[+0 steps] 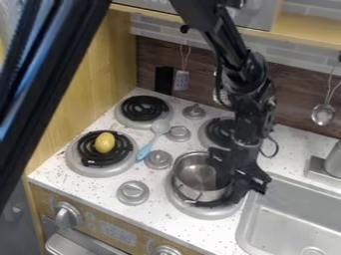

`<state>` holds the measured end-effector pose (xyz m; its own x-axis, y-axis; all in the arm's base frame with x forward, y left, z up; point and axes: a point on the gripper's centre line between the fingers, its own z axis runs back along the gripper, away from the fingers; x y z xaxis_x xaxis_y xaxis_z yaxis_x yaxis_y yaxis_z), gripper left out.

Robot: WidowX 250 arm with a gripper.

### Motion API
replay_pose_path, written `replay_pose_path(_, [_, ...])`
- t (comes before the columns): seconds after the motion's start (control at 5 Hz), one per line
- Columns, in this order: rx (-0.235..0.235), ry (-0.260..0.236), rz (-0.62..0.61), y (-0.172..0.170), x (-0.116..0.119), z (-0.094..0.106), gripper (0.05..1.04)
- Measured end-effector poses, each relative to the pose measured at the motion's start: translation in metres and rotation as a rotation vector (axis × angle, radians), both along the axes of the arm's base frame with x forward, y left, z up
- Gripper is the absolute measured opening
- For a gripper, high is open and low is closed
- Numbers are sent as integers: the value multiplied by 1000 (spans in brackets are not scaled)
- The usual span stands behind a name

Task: Move the silver pot to the top right burner

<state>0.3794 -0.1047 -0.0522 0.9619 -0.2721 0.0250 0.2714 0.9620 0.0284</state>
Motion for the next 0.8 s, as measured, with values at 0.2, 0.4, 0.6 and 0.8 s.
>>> replay_pose_path(0.2, [10,-4,-24,1,1,-1,151])
replay_pose_path(0.4, [36,-34,-77,4,9,5,82])
replay_pose_path(0.6, [80,-94,-226,8,26,14,66])
replay_pose_path(0.8, [95,-215,-276,11,60,36,60])
